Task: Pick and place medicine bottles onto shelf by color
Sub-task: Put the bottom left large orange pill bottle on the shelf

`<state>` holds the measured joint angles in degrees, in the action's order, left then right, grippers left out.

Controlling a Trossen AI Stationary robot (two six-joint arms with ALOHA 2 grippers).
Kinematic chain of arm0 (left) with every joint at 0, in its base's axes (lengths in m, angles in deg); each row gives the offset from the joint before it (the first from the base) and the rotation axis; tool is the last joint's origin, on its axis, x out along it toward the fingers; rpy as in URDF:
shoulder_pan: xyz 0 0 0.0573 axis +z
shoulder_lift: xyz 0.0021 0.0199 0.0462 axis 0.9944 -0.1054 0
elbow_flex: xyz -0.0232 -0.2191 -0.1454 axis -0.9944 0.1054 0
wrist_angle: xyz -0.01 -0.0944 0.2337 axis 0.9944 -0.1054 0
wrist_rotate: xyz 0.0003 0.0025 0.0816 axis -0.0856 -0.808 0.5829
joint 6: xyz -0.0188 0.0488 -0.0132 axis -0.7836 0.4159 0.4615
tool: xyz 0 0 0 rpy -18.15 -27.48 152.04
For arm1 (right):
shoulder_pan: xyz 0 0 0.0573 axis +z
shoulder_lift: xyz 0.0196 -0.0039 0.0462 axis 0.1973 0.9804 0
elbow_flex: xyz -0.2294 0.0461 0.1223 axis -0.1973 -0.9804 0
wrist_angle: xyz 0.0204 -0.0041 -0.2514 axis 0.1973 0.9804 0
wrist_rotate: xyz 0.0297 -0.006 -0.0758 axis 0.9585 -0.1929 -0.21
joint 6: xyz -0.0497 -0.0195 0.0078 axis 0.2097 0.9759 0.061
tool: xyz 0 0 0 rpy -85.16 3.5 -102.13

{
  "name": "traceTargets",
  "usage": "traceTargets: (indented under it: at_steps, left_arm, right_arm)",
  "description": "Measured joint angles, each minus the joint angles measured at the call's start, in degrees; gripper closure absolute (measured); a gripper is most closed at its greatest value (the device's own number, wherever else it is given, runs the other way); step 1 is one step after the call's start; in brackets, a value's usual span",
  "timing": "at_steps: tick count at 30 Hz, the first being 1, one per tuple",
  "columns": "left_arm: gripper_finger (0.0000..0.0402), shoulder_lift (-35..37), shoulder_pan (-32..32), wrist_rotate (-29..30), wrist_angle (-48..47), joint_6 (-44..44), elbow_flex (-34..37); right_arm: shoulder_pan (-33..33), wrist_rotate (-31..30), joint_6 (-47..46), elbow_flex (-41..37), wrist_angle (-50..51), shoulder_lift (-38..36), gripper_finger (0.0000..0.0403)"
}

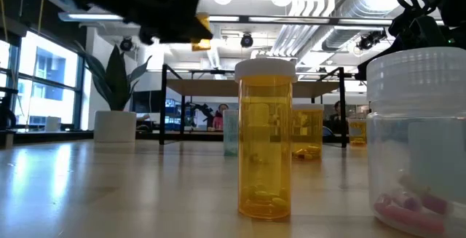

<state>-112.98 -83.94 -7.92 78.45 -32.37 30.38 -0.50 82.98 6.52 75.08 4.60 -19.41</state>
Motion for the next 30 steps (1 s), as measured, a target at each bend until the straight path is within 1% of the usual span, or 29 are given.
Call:
traceTargets:
  at_steps: [4, 7, 9, 13, 17, 20, 26, 30]
  left_arm:
    - [0.0217, 0.89, 6.87, -2.46, -9.52, -0.36, -6.67]
    - [0.0217, 0.86, 12.2, -4.72, -15.29, -3.29, -11.29]
    - [0.0217, 0.45, 15.57, -6.28, -17.34, -5.57, -13.89]
    - [0.0218, -0.41, 21.96, -10.45, -21.73, -10.96, -17.04]
    - [0.0218, -1.92, 27.39, -15.35, -24.4, -16.33, -17.66]
    - [0.0218, -3.92, 29.83, -17.04, -24.22, -17.77, -17.64]
    - [0.0218, -6.93, 32.52, -17.04, -23.94, -17.95, -17.64]
    - [0.0218, -7.73, 33.44, -16.31, -23.85, -17.91, -17.64]
  right_arm:
    - [0.02, 0.0, 0.0, 0.01, 0.0, -0.01, 0.0217]
    - [0.0, 0.0, 0.0, 0.0, 0.02, -0.01, 0.0217]
    - [0.0, 0.0, 0.0, 0.0, 0.0, -0.02, 0.0217]
    - [0.0, 0.0, 0.0, 0.0, 0.0, 0.0, 0.0217]
    - [0.01, 0.0, 0.0, 0.02, 0.0, 0.0, 0.0217]
    - [0.01, 0.0, 0.0, -0.01, 0.0, 0.0, 0.0217]
    - [0.02, 0.0, 0.0, 0.02, 0.0, -0.01, 0.0217]
    - [0.01, 0.0, 0.0, 0.0, 0.0, 0.0, 0.0217]
